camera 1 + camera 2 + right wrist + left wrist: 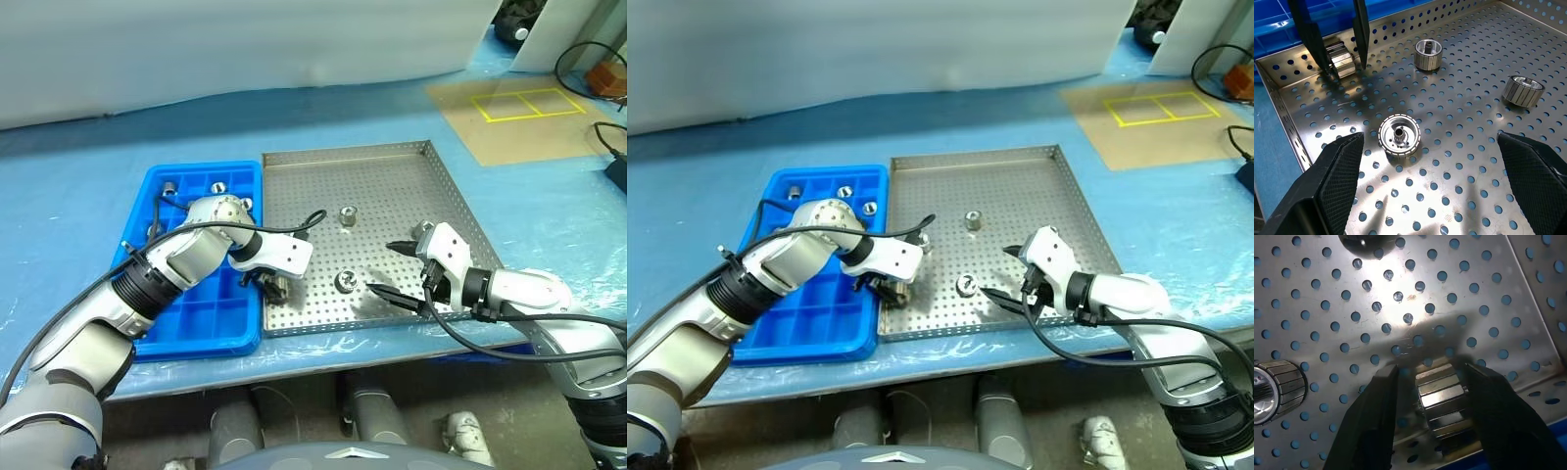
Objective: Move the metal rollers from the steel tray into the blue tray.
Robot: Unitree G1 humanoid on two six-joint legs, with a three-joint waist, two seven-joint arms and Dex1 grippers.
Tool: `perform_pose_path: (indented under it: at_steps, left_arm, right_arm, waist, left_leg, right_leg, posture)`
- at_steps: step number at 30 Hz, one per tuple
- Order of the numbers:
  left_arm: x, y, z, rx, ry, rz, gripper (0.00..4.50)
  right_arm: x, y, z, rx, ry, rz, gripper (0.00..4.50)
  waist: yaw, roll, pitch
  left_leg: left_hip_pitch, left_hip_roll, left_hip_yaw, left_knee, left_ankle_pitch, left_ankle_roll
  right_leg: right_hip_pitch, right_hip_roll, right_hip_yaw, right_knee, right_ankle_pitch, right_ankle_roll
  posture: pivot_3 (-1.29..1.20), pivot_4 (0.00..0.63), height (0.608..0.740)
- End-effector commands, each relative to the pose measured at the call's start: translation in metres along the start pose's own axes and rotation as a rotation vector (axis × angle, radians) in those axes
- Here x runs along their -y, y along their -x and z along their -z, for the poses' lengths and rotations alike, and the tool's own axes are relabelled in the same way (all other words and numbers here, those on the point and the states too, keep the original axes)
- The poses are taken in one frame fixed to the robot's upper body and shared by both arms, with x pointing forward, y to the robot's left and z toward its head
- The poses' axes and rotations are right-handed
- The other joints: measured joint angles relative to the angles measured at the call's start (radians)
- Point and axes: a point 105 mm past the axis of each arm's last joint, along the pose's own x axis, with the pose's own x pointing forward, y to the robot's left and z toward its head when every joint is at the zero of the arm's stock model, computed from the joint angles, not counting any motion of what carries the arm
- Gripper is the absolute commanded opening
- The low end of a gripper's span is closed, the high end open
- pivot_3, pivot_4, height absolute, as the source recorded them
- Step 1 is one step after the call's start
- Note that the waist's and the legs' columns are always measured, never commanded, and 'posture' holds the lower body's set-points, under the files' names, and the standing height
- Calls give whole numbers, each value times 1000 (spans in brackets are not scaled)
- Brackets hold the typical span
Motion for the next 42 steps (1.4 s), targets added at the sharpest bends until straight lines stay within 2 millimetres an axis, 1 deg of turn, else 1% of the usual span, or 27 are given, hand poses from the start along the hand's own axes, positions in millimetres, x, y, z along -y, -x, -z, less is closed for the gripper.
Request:
perform_pose_path:
  at_steps: [1, 3, 7, 8, 9, 13, 16, 20, 24, 28, 35, 40, 42]
  left_arm:
    - [-17, 8, -19, 109, -21, -97, 2262]
    - [-18, 11, -26, 161, -28, -86, 2262]
    - [-14, 21, -33, 238, -99, -34, 2262]
    - [-18, 22, -36, 260, -91, -48, 2262]
    - [-29, 22, -38, 274, -75, -89, 2262]
    - [-61, 22, -34, 277, -15, -214, 2262]
    - [-72, 26, -35, 315, 26, -237, 2262]
    - [-92, 24, -17, 227, 58, -342, 2262]
    - [-92, 24, 2, 145, 49, -322, 2262]
    - [-94, 21, 10, 118, 55, -325, 2262]
    - [-87, 13, 4, 175, 47, -286, 2262]
    - [-82, 13, -2, 214, 32, -254, 2262]
    - [-79, 11, 0, 206, 32, -241, 2262]
  right_arm:
    - [1, 0, -7, 30, 26, 5, 4500]
    - [1, 0, -7, 28, 27, 4, 4500]
    - [3, 0, -7, 26, 32, 4, 4500]
    - [3, 0, -7, 25, 33, 5, 4500]
    - [4, 0, -6, 24, 34, 6, 4500]
    - [4, 0, -5, 18, 34, 10, 4500]
    - [3, 1, -3, 14, 33, 11, 4500]
    - [3, 2, -3, 14, 32, 14, 4500]
    - [3, 2, -3, 13, 31, 18, 4500]
    - [4, 2, -3, 12, 32, 21, 4500]
    - [5, 2, -2, 7, 35, 29, 4500]
    - [5, 3, 1, -1, 35, 35, 4500]
    - [6, 3, 2, -4, 36, 39, 4500]
  waist:
    - [6, 0, 0]
    - [11, 0, 0]
    - [13, 0, 0]
    - [14, 0, 0]
    - [18, 0, 0]
    - [29, 0, 0]
    - [29, -1, 0]
    - [27, -1, 0]
    - [27, -1, 1]
    - [32, -1, 1]
    - [37, -2, 1]
    - [36, -2, 1]
    - [36, -2, 1]
  left_leg:
    - [-1, 0, 0, 1, 0, 0]
    - [-2, -1, 0, 2, -1, 2]
    - [-2, -1, 0, 1, -1, 2]
    - [-2, -1, 0, 1, -1, 2]
    - [-2, -1, 0, 1, -1, 2]
    - [-2, -1, 0, 3, -1, 2]
    - [-3, -2, 0, 3, -2, 3]
    - [-3, -2, 0, 3, -2, 3]
    - [-3, -1, 0, 2, -2, 3]
    - [-4, -2, 0, 2, -2, 4]
    - [-4, -2, 0, 2, -2, 4]
    - [-4, -2, 0, 2, -2, 4]
    - [-4, -2, 0, 2, -2, 4]
  right_leg:
    - [0, 0, 0, 0, 0, 0]
    - [0, -1, 0, -1, 0, 0]
    - [0, -1, 0, -1, 0, -1]
    - [0, -1, 0, -1, 1, -1]
    - [0, -1, 0, -1, 1, -1]
    - [1, -1, 0, -1, 0, 0]
    - [1, -1, 1, -1, 0, 0]
    - [0, -1, 1, -1, 1, -1]
    - [0, -1, 0, -1, 1, -1]
    - [1, -1, 0, -2, 1, -1]
    - [1, -1, 0, -2, 3, -5]
    - [1, -2, 0, -2, 3, -5]
    - [1, -2, 0, -2, 3, -5]
  posture:
    - [-335, 150, 740]
    - [-335, 150, 740]
    - [-337, 150, 740]
    - [-338, 150, 740]
    - [-340, 150, 740]
    - [-345, 150, 740]
    - [-351, 150, 740]
    - [-355, 150, 740]
    - [-355, 150, 740]
    - [-353, 150, 740]
    - [-358, 150, 740]
    - [-360, 150, 740]
    - [-361, 150, 740]
